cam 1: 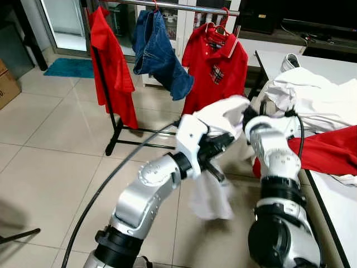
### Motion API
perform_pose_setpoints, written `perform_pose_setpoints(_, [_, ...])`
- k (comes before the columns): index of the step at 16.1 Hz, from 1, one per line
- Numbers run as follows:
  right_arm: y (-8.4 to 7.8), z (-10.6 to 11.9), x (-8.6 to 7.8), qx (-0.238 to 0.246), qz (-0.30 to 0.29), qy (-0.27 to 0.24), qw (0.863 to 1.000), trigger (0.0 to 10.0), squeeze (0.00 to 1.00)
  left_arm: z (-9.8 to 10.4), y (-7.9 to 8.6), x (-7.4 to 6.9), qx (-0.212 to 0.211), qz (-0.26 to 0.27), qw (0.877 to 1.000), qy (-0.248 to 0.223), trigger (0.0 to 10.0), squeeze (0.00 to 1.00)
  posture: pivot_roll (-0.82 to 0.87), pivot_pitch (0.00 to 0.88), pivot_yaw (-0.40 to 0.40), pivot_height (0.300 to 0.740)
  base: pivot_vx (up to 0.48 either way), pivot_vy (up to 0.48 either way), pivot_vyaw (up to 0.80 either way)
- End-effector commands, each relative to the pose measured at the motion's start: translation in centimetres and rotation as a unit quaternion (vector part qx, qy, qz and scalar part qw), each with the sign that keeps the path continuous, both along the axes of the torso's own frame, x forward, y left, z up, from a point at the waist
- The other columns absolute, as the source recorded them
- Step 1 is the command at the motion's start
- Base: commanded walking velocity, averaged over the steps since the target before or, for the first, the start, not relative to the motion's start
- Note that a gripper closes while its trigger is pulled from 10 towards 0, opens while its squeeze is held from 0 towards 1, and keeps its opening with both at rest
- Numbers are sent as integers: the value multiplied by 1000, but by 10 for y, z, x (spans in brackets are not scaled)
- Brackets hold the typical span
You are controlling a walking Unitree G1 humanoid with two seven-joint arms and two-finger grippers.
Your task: Hang hanger
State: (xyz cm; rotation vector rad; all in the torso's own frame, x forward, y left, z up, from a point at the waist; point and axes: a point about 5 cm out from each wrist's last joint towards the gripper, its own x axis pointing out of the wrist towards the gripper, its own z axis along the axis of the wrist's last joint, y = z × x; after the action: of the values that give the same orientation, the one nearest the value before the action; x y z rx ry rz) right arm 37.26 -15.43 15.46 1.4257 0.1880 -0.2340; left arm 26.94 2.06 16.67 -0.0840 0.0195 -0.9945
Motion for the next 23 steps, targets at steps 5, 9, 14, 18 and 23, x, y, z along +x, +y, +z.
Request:
perform_pose_setpoints(5, [2,15,16,47,-7,-9,999,10000,0,-15,7,-4,120,-28,991,-54,0,0,114,18,-45,740,0,0,0])
perform_pose_setpoints(9, [5,18,21,-52,68,-11,996,10000,0,9,30,19,62,92,991,-77,0,0,97,22,-55,740,0,0,0])
perform_pose_setpoints(14, [9,-22,2,-126,146,47,980,10000,0,74,88,39,-46,156,981,-106,0,0,108,22,-73,740,0,0,0])
perform_pose_setpoints(18, [-4,-14,6,-88,119,39,988,10000,0,27,111,33,117,154,979,-66,0,0,101,22,-65,740,0,0,0])
perform_pose_setpoints(23, [-14,0,16,-53,78,27,995,10000,0,-7,74,11,128,59,990,-1,0,0,96,22,-78,740,0,0,0])
